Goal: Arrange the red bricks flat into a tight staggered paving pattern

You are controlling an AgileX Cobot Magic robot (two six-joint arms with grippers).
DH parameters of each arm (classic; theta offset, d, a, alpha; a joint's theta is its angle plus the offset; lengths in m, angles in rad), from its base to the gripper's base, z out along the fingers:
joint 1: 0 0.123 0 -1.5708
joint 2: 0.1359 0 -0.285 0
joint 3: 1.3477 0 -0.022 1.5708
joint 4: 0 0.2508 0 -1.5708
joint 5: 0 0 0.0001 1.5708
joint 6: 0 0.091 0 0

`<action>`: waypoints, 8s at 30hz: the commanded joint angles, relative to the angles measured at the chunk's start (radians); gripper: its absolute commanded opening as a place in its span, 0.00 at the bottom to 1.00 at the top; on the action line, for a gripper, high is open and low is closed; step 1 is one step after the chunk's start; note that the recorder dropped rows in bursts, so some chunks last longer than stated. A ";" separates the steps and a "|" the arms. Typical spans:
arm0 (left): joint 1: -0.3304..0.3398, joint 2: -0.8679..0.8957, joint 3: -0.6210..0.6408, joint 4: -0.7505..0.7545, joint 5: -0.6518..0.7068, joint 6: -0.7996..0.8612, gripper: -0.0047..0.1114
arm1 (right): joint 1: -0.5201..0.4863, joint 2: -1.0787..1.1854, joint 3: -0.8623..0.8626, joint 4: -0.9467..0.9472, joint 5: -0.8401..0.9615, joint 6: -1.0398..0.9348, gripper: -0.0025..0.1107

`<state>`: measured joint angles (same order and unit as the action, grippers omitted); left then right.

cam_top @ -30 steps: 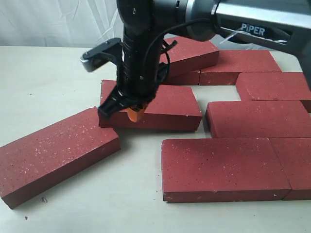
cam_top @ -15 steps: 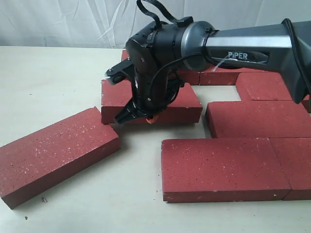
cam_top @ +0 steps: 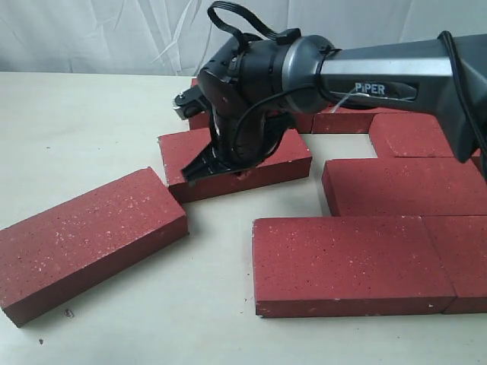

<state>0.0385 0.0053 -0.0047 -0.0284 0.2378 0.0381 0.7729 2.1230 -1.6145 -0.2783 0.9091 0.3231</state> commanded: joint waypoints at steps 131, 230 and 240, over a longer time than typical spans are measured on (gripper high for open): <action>0.003 -0.005 -0.083 -0.129 -0.267 0.053 0.04 | -0.660 -0.367 0.277 0.787 0.047 -0.558 0.02; -0.380 2.244 -1.572 -0.435 0.411 0.049 0.04 | -0.573 -0.263 0.277 0.732 -0.127 -0.610 0.02; -0.400 2.244 -1.572 -0.548 0.391 0.078 0.04 | -0.573 -0.263 0.277 0.732 -0.144 -0.610 0.02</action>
<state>-0.3521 2.2481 -1.5728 -0.5323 0.6409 0.1023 0.2012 1.8594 -1.3376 0.4555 0.7816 -0.2808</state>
